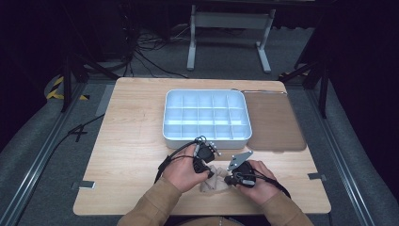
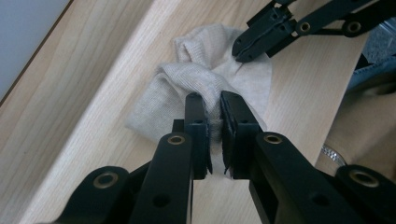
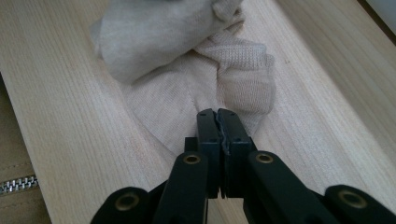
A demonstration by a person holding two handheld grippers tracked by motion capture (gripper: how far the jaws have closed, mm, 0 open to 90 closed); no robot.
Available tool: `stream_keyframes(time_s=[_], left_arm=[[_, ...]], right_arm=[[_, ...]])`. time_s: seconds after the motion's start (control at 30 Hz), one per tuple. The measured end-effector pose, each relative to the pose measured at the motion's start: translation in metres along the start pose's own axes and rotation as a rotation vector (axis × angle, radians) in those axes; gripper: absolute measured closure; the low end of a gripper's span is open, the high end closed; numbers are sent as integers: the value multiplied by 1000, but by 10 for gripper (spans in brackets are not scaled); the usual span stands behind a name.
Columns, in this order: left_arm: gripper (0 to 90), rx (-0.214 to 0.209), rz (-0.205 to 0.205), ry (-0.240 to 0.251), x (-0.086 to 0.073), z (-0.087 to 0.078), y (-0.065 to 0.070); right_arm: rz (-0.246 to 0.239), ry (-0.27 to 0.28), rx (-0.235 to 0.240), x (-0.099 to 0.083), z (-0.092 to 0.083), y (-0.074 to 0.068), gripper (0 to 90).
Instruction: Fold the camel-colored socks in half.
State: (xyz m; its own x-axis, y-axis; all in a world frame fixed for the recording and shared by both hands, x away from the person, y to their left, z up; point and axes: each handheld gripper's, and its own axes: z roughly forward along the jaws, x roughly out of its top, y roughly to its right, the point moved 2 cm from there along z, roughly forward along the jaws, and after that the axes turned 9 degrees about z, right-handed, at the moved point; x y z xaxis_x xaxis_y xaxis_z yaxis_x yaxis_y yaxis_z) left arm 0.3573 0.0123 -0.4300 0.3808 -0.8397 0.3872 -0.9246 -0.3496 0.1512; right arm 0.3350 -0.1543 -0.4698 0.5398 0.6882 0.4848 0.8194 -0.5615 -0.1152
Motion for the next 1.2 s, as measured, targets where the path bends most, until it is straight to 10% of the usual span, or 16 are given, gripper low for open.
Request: stream_keyframes(time_s=[0.3,0.63,0.87,1.2], left_arm=[[715,-8,8,34,3,7,2],[615,-5,26,199,-5,-19,5],[719,33,-24,188,-26,-42,-1],[749,69,-101,163,-55,-50,-7]], right_arm=[[2,1,1,0,0,0,888],[14,43,-18,4,-28,3,799],[-18,158,15,19,-52,-11,851],[-113,203,89,52,-30,-34,877]])
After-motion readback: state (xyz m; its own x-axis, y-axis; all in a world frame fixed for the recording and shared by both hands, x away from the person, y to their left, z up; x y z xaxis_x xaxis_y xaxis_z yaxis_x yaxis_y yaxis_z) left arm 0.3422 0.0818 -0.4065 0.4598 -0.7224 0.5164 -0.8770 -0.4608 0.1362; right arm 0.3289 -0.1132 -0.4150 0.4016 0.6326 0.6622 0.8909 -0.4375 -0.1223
